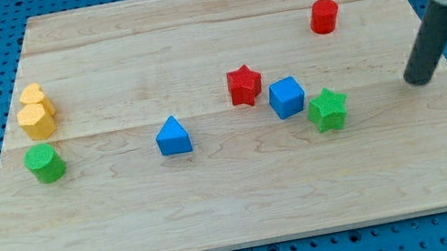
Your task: Place the red star diagonal top right to the triangle
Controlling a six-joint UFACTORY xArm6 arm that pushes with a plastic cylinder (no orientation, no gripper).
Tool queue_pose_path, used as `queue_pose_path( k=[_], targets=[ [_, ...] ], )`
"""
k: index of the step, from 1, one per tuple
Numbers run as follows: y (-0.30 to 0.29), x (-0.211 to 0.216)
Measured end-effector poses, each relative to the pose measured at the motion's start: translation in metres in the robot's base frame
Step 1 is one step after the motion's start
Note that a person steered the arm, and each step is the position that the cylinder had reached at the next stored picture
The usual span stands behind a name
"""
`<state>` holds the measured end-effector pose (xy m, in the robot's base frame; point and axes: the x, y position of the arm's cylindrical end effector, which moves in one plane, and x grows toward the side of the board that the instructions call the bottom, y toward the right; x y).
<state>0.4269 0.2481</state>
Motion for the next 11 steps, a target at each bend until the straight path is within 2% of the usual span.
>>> queue_pose_path(
  k=[1, 3, 8, 9, 11],
  targets=[
    [-0.05, -0.018],
    [-0.132, -0.019],
    [-0.229, -0.017],
    [-0.217, -0.032],
    [-0.149, -0.036]
  ],
)
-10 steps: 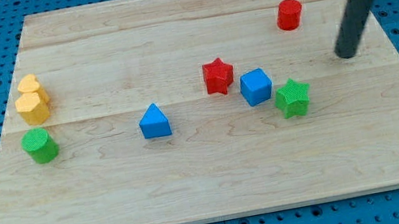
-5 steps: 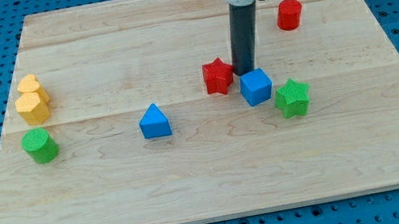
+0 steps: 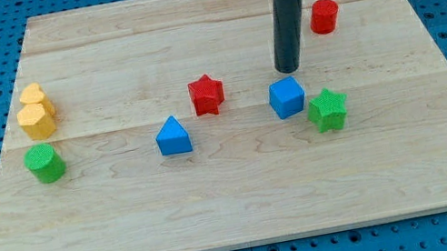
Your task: Place the red star diagonal top right to the triangle
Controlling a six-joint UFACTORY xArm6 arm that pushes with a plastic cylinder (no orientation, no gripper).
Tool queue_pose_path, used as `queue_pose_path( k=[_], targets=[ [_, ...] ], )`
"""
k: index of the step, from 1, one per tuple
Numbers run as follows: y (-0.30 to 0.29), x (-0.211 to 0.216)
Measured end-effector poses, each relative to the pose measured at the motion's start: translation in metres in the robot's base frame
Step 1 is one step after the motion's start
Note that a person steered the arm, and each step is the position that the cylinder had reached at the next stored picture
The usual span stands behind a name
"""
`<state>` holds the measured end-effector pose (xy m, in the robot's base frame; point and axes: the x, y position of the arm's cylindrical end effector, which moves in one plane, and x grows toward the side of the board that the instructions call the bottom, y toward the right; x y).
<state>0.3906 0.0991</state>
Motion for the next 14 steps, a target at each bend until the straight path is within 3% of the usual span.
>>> queue_pose_path(
  k=[14],
  targets=[
    [0.112, 0.0]
  ],
)
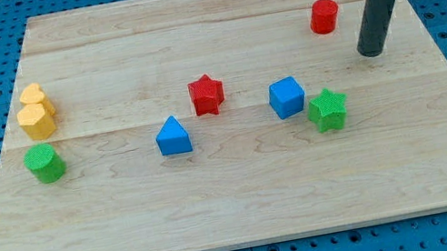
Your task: Place the red star diagonal top right to the triangle
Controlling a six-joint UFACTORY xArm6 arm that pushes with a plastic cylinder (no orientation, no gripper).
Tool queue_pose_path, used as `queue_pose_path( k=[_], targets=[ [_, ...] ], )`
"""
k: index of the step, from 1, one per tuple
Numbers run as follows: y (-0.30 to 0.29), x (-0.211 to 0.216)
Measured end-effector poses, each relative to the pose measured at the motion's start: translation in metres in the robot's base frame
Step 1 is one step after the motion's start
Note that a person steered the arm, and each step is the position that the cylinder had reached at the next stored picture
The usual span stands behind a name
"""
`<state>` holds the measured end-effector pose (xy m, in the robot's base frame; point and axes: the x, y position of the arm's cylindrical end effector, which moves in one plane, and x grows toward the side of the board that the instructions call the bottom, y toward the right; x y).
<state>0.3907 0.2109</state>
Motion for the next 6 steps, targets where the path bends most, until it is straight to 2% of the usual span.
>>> queue_pose_path(
  k=[6],
  targets=[
    [0.087, 0.0]
  ],
)
